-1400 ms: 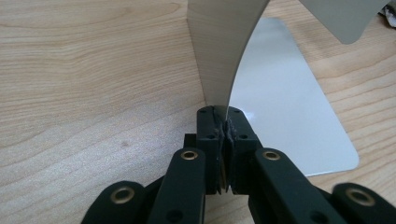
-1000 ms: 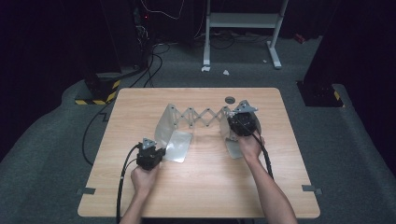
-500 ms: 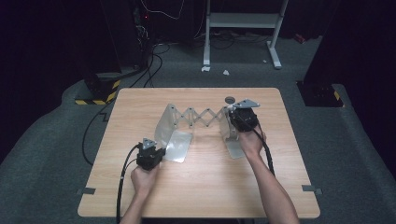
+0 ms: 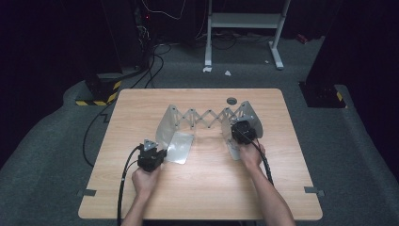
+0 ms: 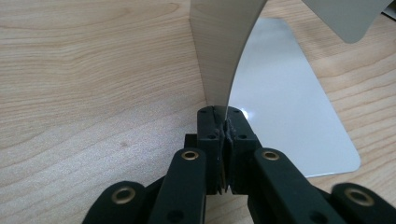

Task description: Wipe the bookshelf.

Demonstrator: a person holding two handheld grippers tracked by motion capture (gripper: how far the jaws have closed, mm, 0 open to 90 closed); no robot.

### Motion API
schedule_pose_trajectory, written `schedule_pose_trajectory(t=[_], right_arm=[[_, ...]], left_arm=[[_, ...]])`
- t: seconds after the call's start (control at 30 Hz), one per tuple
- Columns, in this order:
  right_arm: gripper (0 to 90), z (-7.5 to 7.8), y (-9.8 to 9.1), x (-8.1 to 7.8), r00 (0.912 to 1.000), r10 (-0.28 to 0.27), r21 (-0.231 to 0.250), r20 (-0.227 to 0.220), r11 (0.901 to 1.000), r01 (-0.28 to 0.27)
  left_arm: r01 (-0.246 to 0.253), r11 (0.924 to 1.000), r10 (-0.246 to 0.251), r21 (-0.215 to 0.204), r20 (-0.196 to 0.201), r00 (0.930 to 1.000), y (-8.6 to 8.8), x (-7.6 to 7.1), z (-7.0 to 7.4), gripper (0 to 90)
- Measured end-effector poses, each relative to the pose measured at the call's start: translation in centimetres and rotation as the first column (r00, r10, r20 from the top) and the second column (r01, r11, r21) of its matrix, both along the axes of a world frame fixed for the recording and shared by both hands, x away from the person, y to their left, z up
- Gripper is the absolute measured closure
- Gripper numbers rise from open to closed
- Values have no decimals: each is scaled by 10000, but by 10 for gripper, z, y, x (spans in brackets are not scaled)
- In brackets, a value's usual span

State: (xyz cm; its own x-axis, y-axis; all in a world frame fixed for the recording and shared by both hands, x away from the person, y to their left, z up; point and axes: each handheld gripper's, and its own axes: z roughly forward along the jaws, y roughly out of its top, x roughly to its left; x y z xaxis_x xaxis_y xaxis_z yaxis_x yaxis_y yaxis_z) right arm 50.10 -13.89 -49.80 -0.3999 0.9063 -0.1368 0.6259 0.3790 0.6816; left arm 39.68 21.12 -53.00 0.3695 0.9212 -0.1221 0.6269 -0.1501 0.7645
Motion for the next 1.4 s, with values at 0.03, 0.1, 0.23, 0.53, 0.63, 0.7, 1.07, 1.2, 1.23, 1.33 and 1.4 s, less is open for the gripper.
schedule_pose_trajectory(t=[0.03,0.1,0.23,0.53,0.63,0.7,1.07,1.2,1.23,1.33,1.4], right_arm=[[814,-4,0,0,9999,-50,-157,-87,9999,49],[814,-8,0,1,9999,-142,-316,-72,9994,140],[814,-3,1,0,9993,-350,-549,156,9978,358],[814,40,-7,-10,9881,-612,-423,1412,9968,678],[814,61,-8,-13,9793,-605,-231,1930,9975,661],[814,75,-8,-16,9740,-567,-182,2195,9979,622],[813,90,-7,-20,9575,-344,-575,2863,9969,531],[812,68,-7,-20,9694,-229,-785,2444,9960,434],[813,62,-7,-20,9722,-226,-782,2329,9961,418],[812,46,-8,-20,9817,-250,-705,1889,9967,390],[812,35,-10,-18,9870,-302,-559,1577,9977,395]], left_arm=[[0,10000,0,17,-5,10000,0,0,0,861],[5,10000,-5,16,2,10000,0,0,0,861],[0,10000,0,23,3,10000,0,0,0,861],[1,10000,-1,1,0,10000,0,0,0,861],[3,10000,-3,2,-1,10000,0,0,0,861],[2,10000,-2,1,0,10000,0,0,0,861],[2,10000,-2,93,22,10000,-1,0,0,861],[21,9999,-21,139,46,10000,-1,0,0,861],[20,9999,-21,147,48,10000,-1,-1,0,861],[20,9999,-21,156,52,10000,-1,-1,0,861],[21,9999,-21,153,51,10000,-1,-1,0,861]])
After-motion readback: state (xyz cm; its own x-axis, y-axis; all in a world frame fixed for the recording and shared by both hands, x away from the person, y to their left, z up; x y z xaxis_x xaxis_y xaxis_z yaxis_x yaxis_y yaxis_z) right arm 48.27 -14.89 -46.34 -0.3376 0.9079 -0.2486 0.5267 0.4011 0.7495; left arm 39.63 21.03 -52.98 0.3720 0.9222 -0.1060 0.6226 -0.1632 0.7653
